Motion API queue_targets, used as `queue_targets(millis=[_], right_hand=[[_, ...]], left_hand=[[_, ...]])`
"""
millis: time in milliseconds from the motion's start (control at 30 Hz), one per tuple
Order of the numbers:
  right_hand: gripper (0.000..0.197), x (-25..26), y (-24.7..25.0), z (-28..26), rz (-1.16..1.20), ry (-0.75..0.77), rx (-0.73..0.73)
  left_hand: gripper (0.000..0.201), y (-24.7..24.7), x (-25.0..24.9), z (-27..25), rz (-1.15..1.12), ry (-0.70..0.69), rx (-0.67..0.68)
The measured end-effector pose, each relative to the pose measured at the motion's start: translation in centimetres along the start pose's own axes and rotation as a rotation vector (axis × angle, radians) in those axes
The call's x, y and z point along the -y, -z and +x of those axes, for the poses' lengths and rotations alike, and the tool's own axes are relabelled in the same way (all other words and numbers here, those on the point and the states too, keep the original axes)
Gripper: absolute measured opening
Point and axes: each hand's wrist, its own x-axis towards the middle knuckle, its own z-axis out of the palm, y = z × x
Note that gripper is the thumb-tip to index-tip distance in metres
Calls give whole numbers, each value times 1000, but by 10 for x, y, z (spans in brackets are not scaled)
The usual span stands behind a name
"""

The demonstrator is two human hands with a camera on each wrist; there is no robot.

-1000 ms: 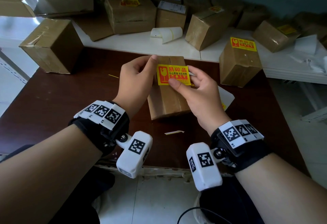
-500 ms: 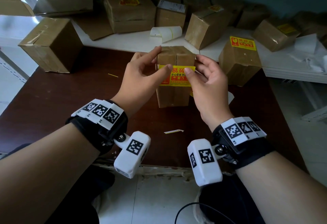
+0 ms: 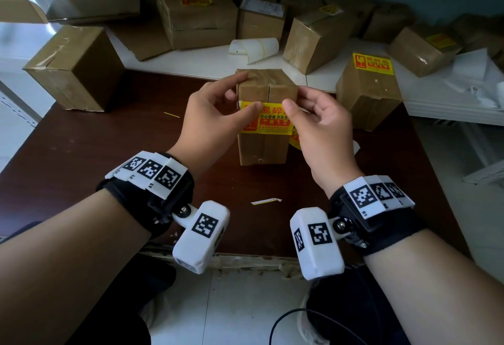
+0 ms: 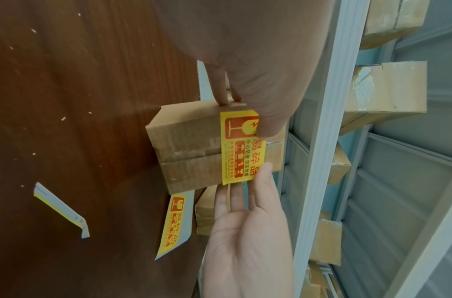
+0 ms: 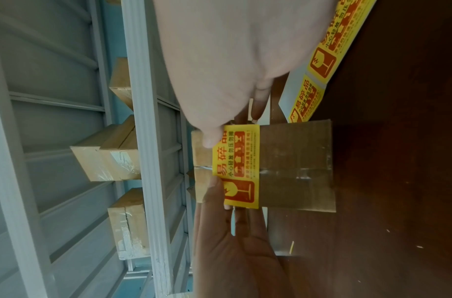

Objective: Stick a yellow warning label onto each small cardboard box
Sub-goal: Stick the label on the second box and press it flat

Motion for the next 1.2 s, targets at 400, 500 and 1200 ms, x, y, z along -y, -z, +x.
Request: queue_targets(millis=[400, 500, 1200], right_hand=[[72, -6, 6, 3, 4, -50, -2], [66, -9, 8, 4, 1, -68, -27], [32, -4, 5, -1, -14, -114, 88]], left_hand=[[65, 1, -3, -4, 42, 8, 38], [72, 1, -3, -4, -10, 61, 13], [48, 3, -3, -7, -62, 268, -7]])
